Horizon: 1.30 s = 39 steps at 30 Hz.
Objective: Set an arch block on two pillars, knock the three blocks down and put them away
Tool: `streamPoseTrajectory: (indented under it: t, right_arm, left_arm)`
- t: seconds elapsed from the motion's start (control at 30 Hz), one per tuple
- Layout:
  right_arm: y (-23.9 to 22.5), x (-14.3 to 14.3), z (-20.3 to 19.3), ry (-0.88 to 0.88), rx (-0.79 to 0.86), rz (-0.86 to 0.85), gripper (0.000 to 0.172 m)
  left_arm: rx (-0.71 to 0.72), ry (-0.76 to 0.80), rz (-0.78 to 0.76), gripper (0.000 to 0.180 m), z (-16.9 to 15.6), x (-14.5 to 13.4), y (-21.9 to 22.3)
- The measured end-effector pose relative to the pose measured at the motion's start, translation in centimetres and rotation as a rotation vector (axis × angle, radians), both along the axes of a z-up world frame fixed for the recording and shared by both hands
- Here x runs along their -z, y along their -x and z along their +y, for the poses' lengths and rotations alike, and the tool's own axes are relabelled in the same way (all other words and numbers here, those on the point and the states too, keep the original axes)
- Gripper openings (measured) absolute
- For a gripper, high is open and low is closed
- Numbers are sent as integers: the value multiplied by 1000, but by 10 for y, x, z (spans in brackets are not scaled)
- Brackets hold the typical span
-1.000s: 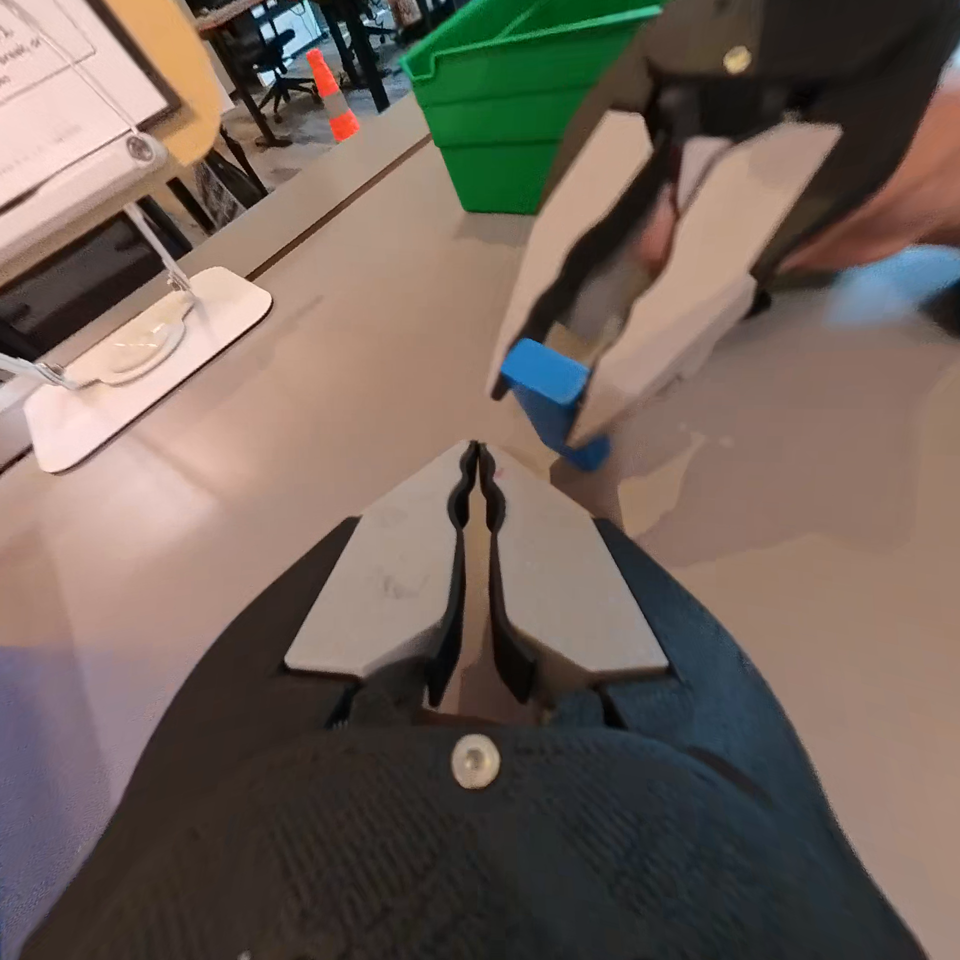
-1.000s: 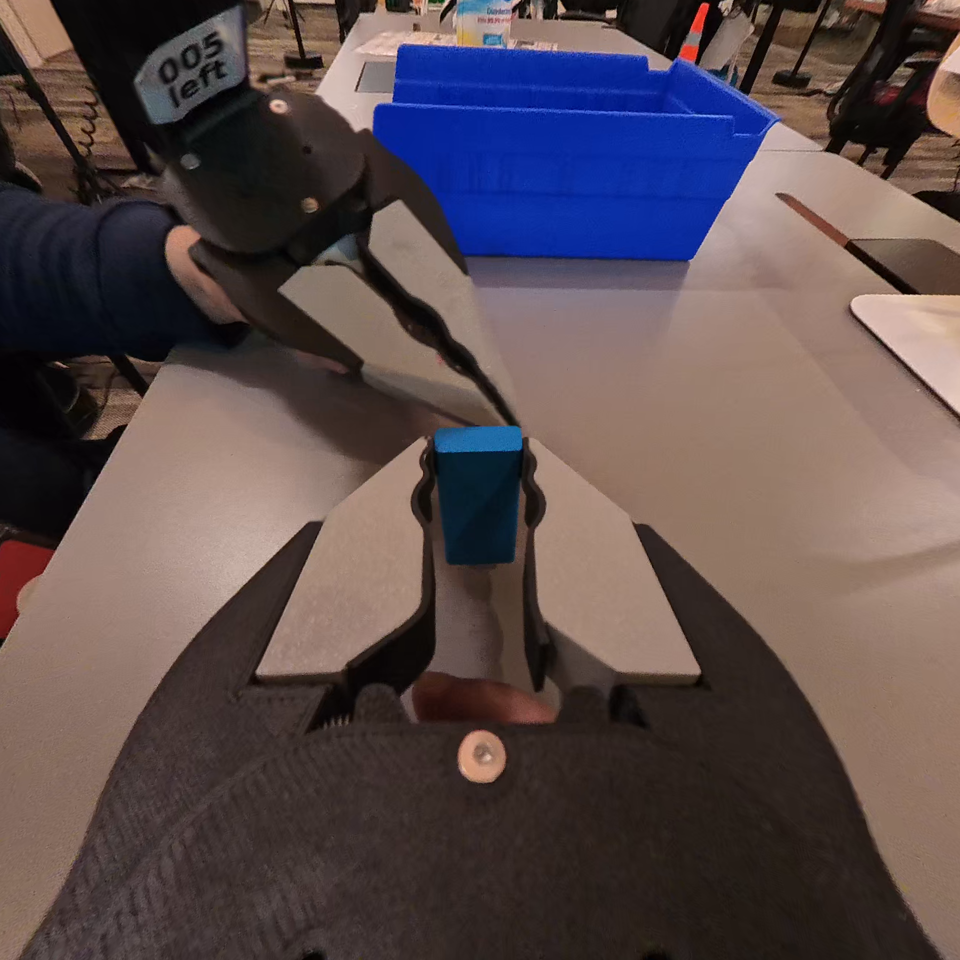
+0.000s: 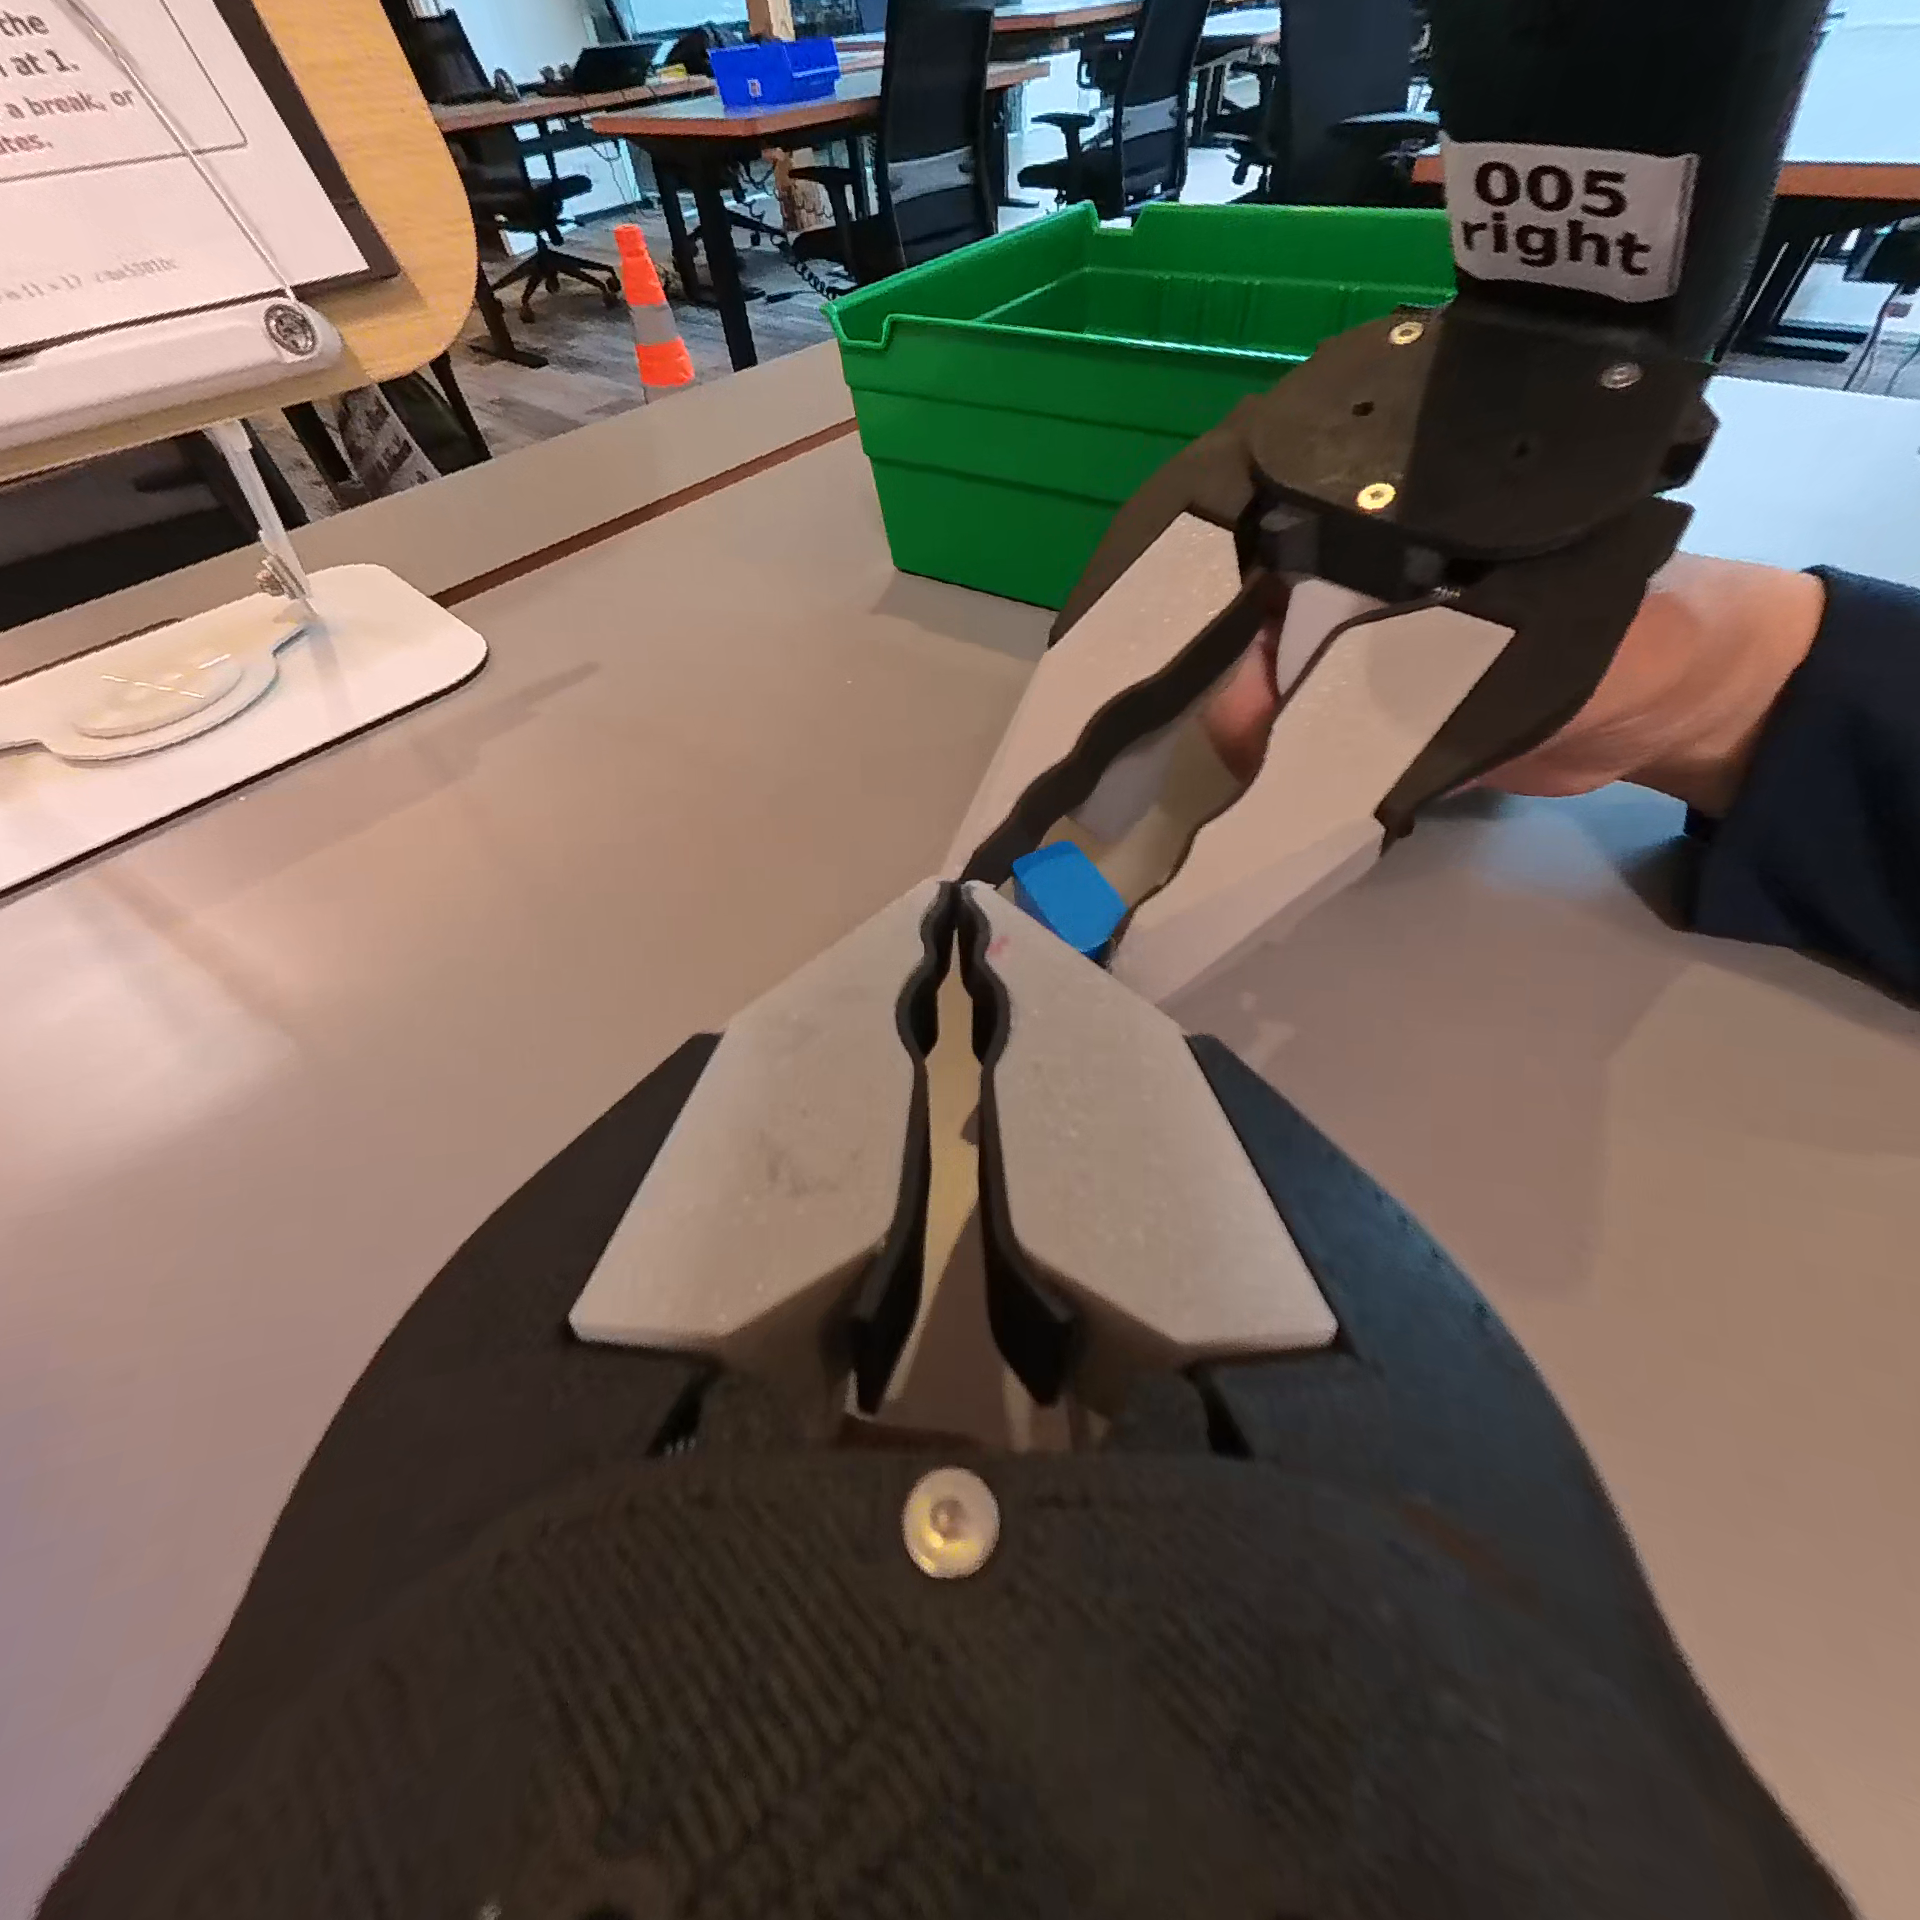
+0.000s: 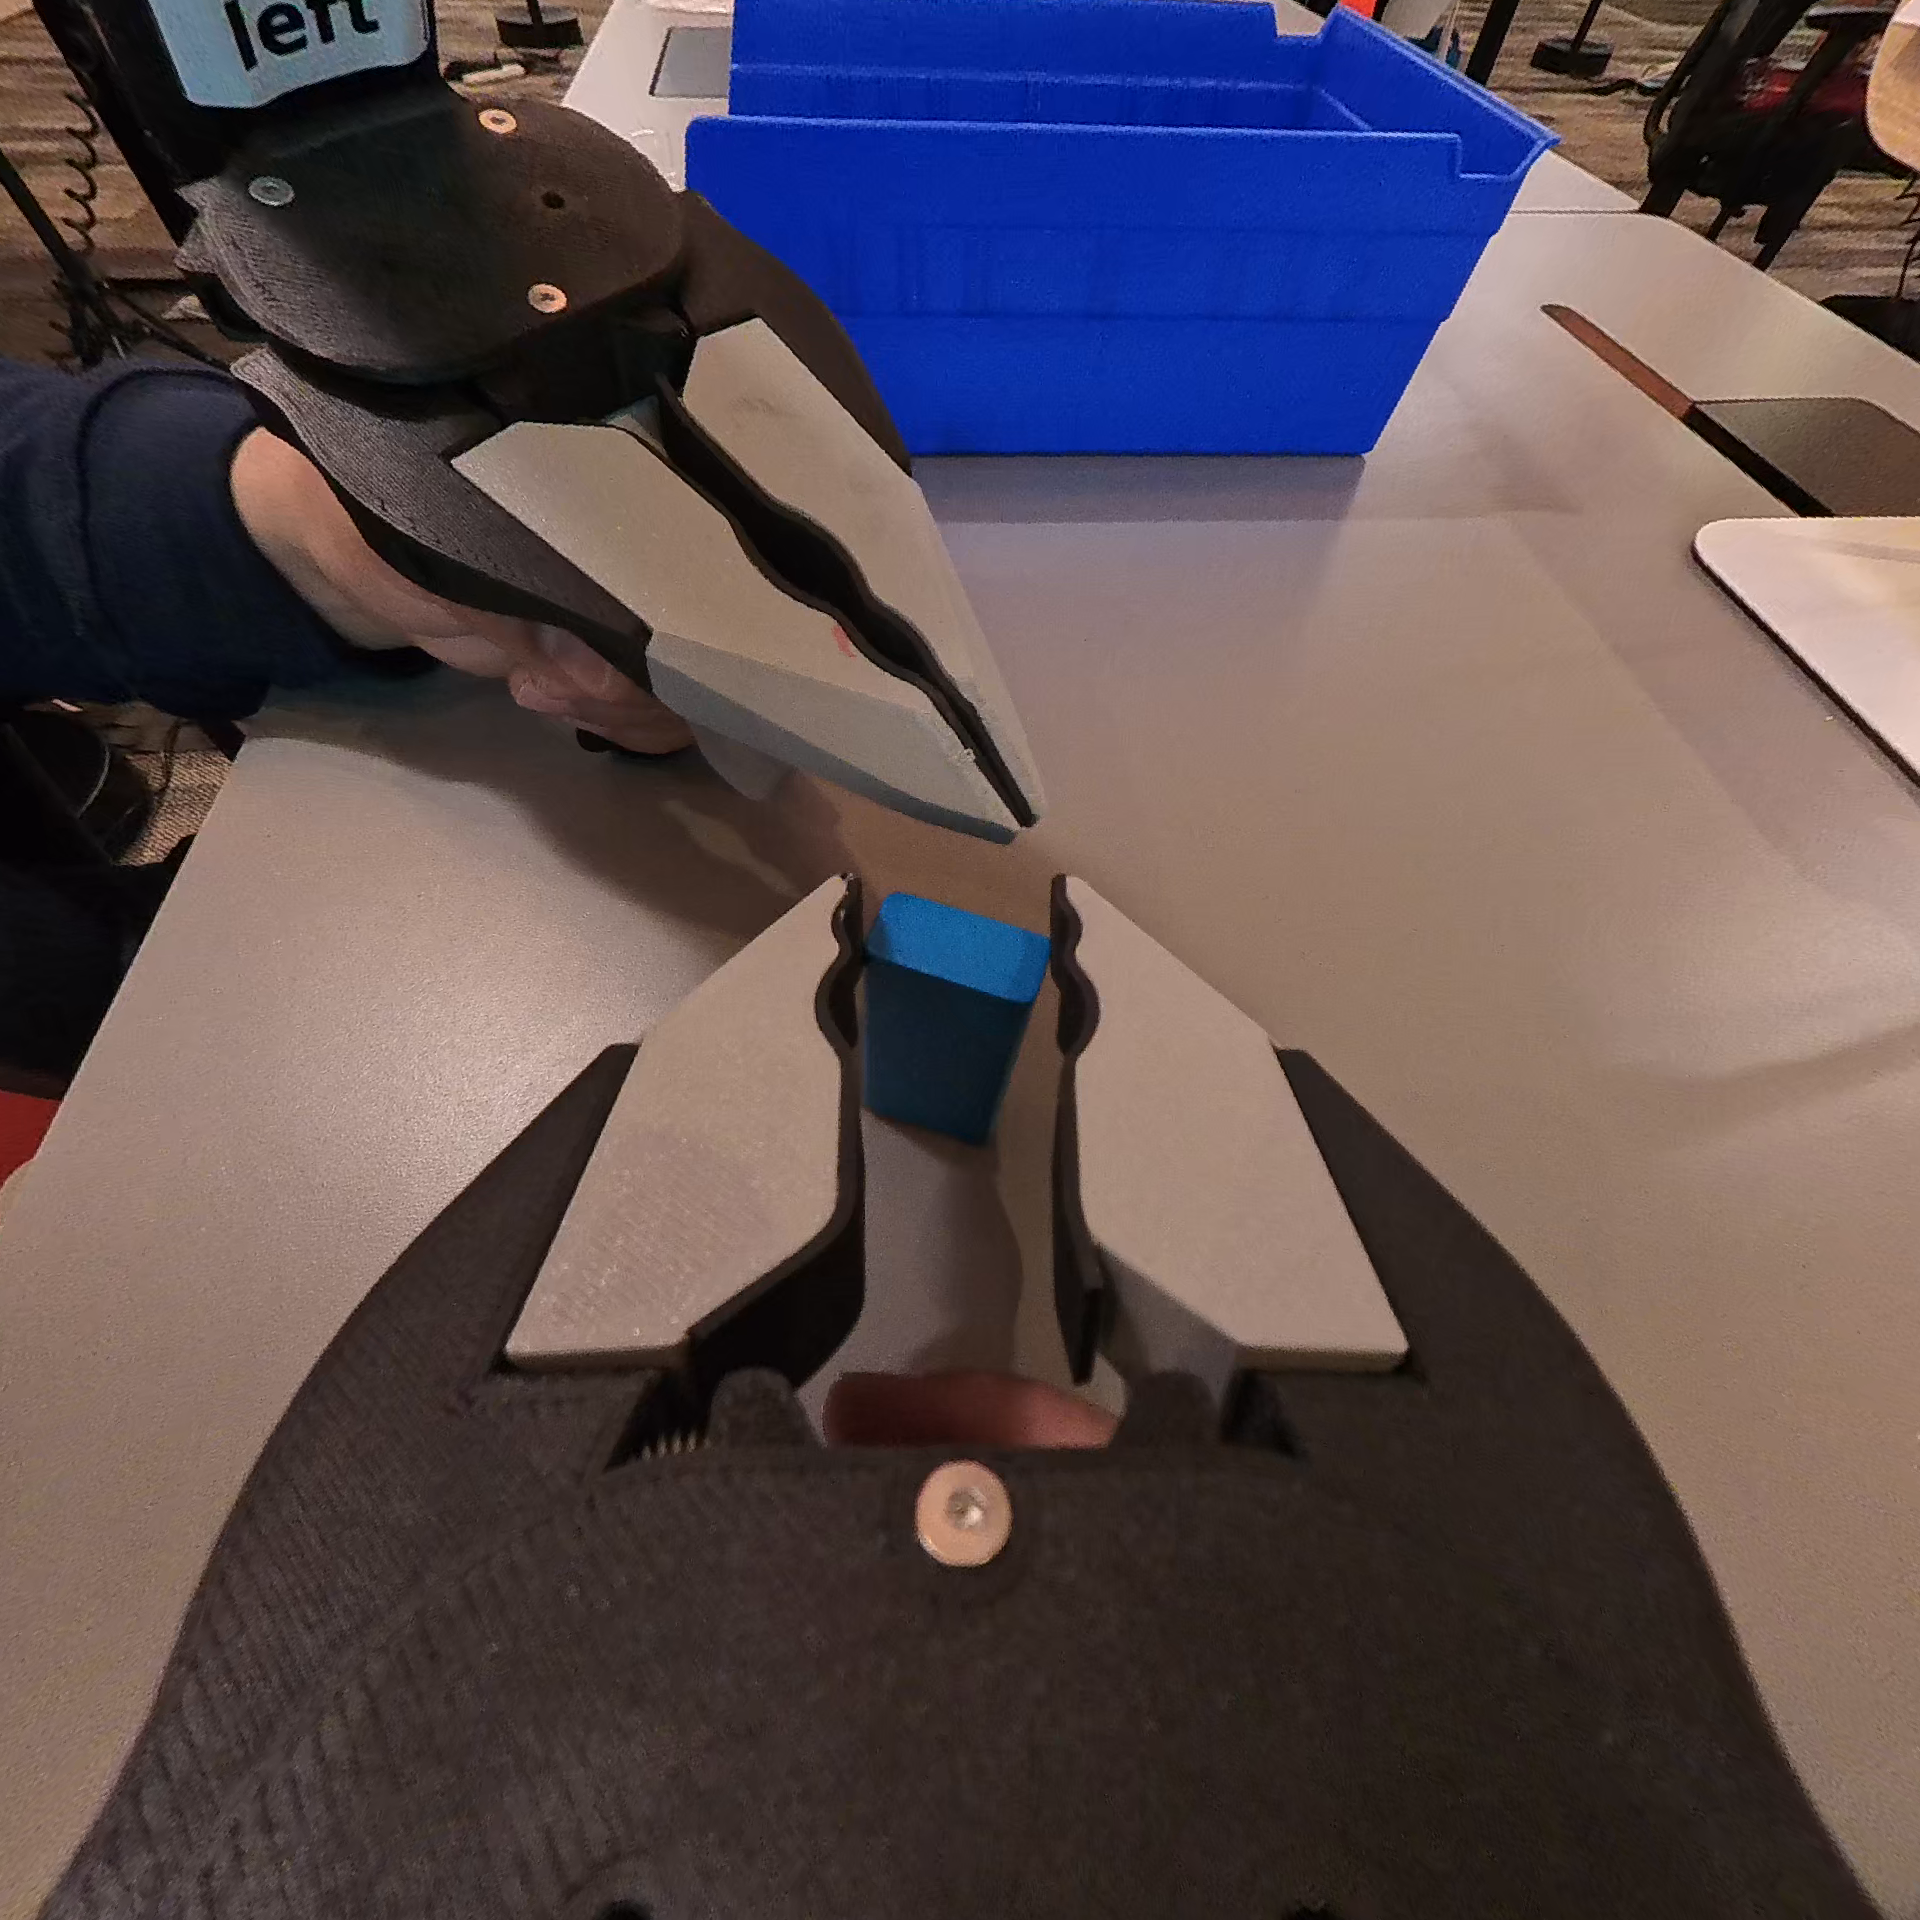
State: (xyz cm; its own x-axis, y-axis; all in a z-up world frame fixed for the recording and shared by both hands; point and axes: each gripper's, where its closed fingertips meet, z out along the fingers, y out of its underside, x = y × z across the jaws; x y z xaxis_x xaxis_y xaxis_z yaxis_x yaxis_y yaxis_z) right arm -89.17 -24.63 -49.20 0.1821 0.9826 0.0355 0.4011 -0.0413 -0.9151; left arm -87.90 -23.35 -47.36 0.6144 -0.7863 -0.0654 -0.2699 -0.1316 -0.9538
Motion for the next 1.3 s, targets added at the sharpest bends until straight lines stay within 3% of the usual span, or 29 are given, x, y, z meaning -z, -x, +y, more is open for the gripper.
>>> streamPoseTrajectory:
  t: [0.1, 0.37, 0.53, 0.63, 0.73, 0.93, 1.13, 1.3]
  right_arm:
    - [0, 1, -2, 0, -3, -6, 34]
    - [-4, -3, 1, -15, 43, 17, 57]
    - [-11, -19, -5, -74, 90, 62, 68]
    - [-16, -36, -10, -172, 142, 98, 48]
    - [-18, -38, -18, -182, 163, 87, 0]
    - [-19, -3, -22, -159, 190, -86, 0]
    - [-21, -7, -28, -146, 164, -70, 0]
    - [-37, 17, -6, -143, 296, -212, 0]
  left_arm:
    - [0, -5, 10, 0, -1, 1, 0]
    - [-5, 10, -2, 0, 0, 1, 3]
    - [-18, 32, -5, 1, 1, 2, 6]
    - [-20, 33, -3, 2, 1, 3, 6]
    - [-18, 45, 9, 3, 1, 5, 6]
    - [14, 99, 78, 4, -3, 18, 1]
    - [34, 140, 109, 0, -4, 26, -2]
    - [48, 141, 143, 0, -6, 30, -4]
